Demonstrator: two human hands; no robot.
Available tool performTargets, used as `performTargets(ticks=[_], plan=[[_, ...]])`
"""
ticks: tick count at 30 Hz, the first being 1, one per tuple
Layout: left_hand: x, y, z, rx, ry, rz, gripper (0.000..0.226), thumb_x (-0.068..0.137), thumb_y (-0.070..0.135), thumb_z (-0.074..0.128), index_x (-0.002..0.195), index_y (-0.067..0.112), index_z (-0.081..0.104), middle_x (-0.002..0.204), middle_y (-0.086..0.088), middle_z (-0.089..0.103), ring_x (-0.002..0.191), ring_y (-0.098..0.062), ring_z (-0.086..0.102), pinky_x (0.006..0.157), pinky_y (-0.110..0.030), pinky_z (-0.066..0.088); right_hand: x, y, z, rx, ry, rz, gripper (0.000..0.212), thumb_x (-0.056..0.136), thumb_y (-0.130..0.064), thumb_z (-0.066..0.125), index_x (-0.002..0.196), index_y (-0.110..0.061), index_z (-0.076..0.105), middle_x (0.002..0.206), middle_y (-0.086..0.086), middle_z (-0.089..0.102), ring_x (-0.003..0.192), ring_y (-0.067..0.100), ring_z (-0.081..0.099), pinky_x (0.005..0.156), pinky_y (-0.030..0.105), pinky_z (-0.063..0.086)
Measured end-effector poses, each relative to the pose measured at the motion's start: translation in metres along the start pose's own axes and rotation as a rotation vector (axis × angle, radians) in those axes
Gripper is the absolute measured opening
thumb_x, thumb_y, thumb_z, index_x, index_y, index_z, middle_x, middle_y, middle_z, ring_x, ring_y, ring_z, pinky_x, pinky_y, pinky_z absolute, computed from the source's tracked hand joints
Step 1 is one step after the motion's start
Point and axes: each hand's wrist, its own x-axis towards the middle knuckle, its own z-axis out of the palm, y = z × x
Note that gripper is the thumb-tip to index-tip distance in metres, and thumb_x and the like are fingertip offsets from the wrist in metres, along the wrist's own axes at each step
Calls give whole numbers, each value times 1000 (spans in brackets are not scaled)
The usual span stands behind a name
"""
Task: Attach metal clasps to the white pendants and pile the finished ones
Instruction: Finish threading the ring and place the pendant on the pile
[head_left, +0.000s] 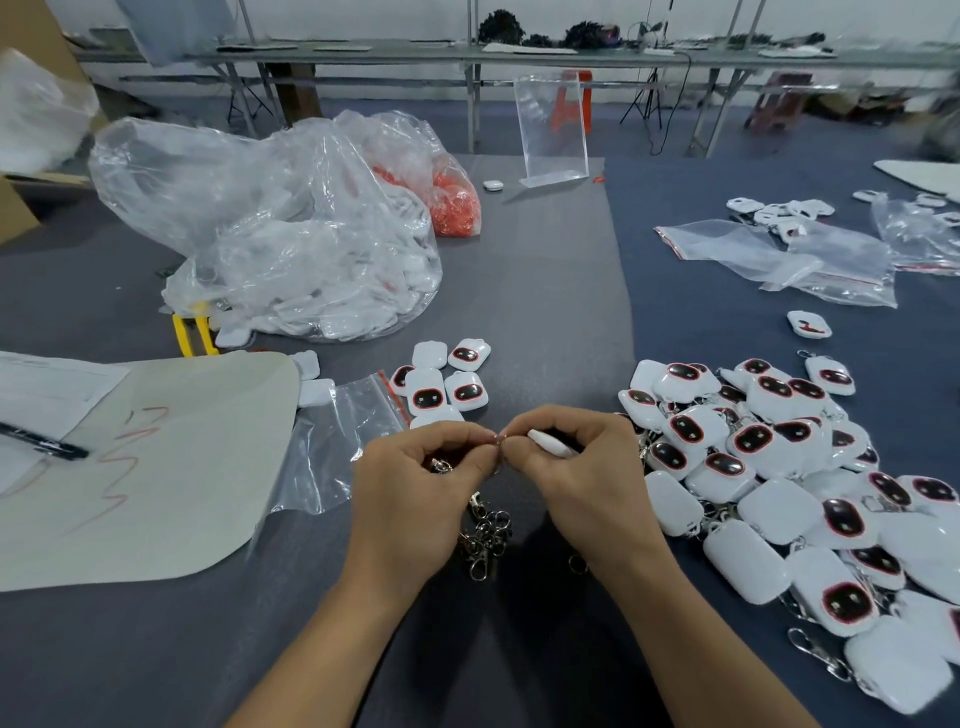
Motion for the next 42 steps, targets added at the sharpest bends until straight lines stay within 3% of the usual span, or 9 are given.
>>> performTargets(ticks=[9, 16, 24, 28, 31, 34, 37, 40, 42], plan=[[-1, 1, -5, 34, -68, 44, 13, 74, 17, 74, 71, 29, 77, 62, 4, 70, 56, -19, 63, 50, -30, 50, 2, 6, -3, 145, -124, 92, 19, 79, -6, 74, 74, -23, 80, 68, -3, 73, 63, 1, 62, 59, 16, 47], [4, -1, -4, 40, -126, 81, 10, 71, 22, 71, 71, 32, 74, 66, 9, 70, 56, -5, 60, 54, -15, 45, 7, 13, -7, 79, -163, 103, 17, 80, -13, 73, 77, -29, 80, 73, -5, 76, 69, 5, 68, 63, 17, 50], [0, -6, -2, 23, -142, -13, 15, 69, 13, 68, 64, 28, 70, 59, 10, 64, 52, 2, 53, 53, -13, 41, 4, 16, -3, 36, -223, 191, 12, 80, -24, 71, 81, -33, 79, 76, -8, 76, 72, 3, 68, 67, 22, 52], [5, -5, -3, 43, -95, -65, 20, 71, 7, 68, 61, 24, 69, 59, 8, 64, 55, 0, 54, 55, -15, 44, 8, 7, -4, 12, -240, 293, 27, 74, -13, 71, 93, -30, 78, 80, -12, 74, 75, 6, 67, 74, 30, 56], [4, -5, -2, 116, -76, -75, 14, 71, 13, 70, 68, 27, 73, 68, 11, 69, 60, -4, 62, 59, -19, 49, 9, -2, -8, -14, -326, 432, 54, 61, -12, 58, 110, -29, 74, 68, -23, 62, 62, -6, 54, 60, 12, 42], [1, -2, 0, 239, -142, -38, 15, 71, 26, 67, 84, 32, 70, 73, 13, 68, 68, -11, 64, 62, -25, 49, 2, -13, -8, 34, -254, 526, 52, 72, -6, 55, 115, -27, 73, 71, -14, 57, 57, -2, 48, 57, 14, 39], [3, 1, 4, 345, -238, 21, 7, 73, 27, 65, 76, 26, 71, 70, 9, 65, 68, -12, 60, 63, -30, 47, -8, -14, -9, -133, -204, 458, 58, 81, 10, 52, 125, -24, 68, 86, -7, 61, 66, 2, 51, 67, 19, 44], [5, -1, 5, 366, -256, -6, 7, 74, 25, 67, 75, 29, 73, 70, 13, 67, 69, -7, 61, 65, -21, 47, -18, -13, -6, -387, -163, 370, 47, 88, -6, 62, 129, -28, 62, 100, -8, 64, 85, 7, 55, 83, 22, 45], [5, -4, 3, 344, -243, -43, 9, 74, 23, 71, 74, 31, 73, 72, 17, 68, 72, -3, 63, 64, -10, 42, -29, -14, -8, -472, -109, 325, 35, 89, -23, 66, 123, -31, 61, 103, -14, 60, 94, 5, 52, 82, 18, 40]])
